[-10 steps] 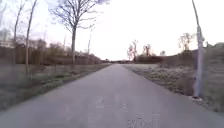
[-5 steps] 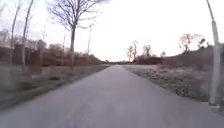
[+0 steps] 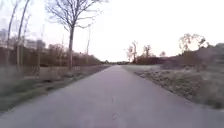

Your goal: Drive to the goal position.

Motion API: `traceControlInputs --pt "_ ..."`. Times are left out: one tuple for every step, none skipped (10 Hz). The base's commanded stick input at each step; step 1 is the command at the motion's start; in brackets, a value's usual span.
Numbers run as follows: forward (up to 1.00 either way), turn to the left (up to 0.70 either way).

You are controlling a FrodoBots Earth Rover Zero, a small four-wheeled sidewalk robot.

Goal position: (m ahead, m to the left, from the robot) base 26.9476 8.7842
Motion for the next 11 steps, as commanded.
traceControlInputs --pt "1.0 0.01" --pt "1.0 0.01" --pt "1.0 0.01" --pt "1.0 0.01" --pt "1.0 0.01" --pt "1.0 0.01" --pt "1.0 0.01" --pt "1.0 0.01" --pt "1.0 0.01" --pt "1.0 0.01" --pt "1.0 0.01"
